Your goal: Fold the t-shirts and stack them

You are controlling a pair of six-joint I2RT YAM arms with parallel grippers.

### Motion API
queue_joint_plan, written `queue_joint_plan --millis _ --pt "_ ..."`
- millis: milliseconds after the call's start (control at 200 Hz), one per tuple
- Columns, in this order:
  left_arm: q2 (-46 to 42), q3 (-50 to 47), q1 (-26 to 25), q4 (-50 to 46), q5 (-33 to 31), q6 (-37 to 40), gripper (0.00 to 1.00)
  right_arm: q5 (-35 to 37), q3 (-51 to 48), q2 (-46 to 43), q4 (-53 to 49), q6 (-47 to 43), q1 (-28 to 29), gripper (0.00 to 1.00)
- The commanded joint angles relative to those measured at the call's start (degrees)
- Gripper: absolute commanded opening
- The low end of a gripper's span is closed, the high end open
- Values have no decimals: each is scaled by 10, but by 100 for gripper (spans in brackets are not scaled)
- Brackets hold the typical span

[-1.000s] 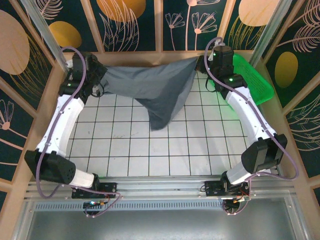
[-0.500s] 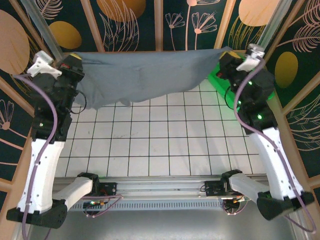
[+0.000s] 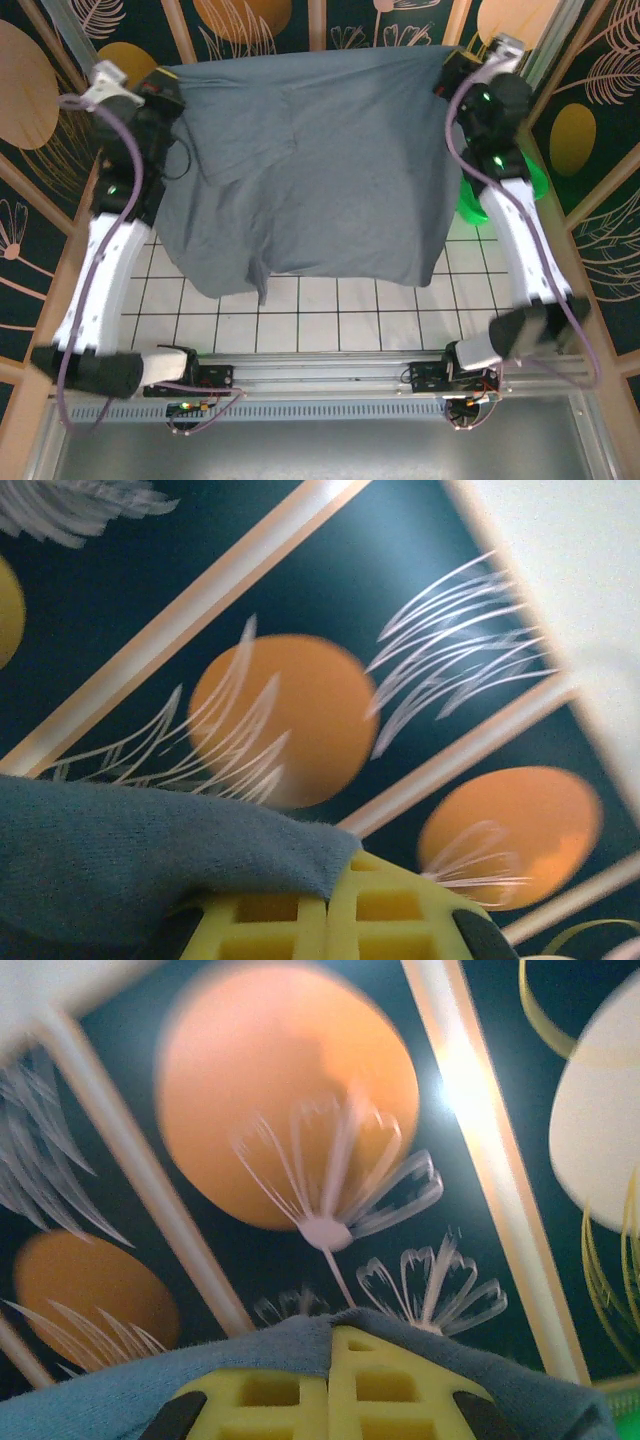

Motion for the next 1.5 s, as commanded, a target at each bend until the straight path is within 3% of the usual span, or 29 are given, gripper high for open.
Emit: queue_joint_plan --millis 0,30,85,115,175,235,290,365,485,721,846,1046,1251,1496 --pt "127 25 22 -22 -27 15 0 -46 89 145 -51 27 -22 0" --pt "166 42 31 -30 -15 14 0 -62 130 192 -71 29 -24 1" --pt "249 88 48 -64 15 15 0 -97 232 285 -137 39 -31 21" --pt "291 125 58 -91 30 19 20 -119 313 349 -202 47 -36 37" --pt "376 215 71 -166 59 24 56 -133 473 449 -319 53 -39 49" --pt "426 280 73 -225 73 45 67 -133 605 526 -421 58 -37 54" --pt "433 282 73 -232 83 54 70 -116 634 545 -471 59 -32 55" --pt "408 236 73 -231 86 57 71 -90 534 494 -459 40 -16 55" --pt "350 138 72 -307 53 46 70 -79 177 307 -282 42 9 57" --pt "153 -220 75 -315 1 22 62 -101 -209 68 -156 63 31 54" --pt "110 -328 102 -291 29 14 59 -128 -355 -48 -123 49 50 54" --pt "135 -369 116 -269 73 19 56 -148 -464 -136 -155 49 69 54" --pt "163 -343 120 -295 14 54 58 -165 -486 -157 -179 53 74 54" --pt "170 -352 121 -311 6 58 59 -157 -500 -170 -207 68 80 54"
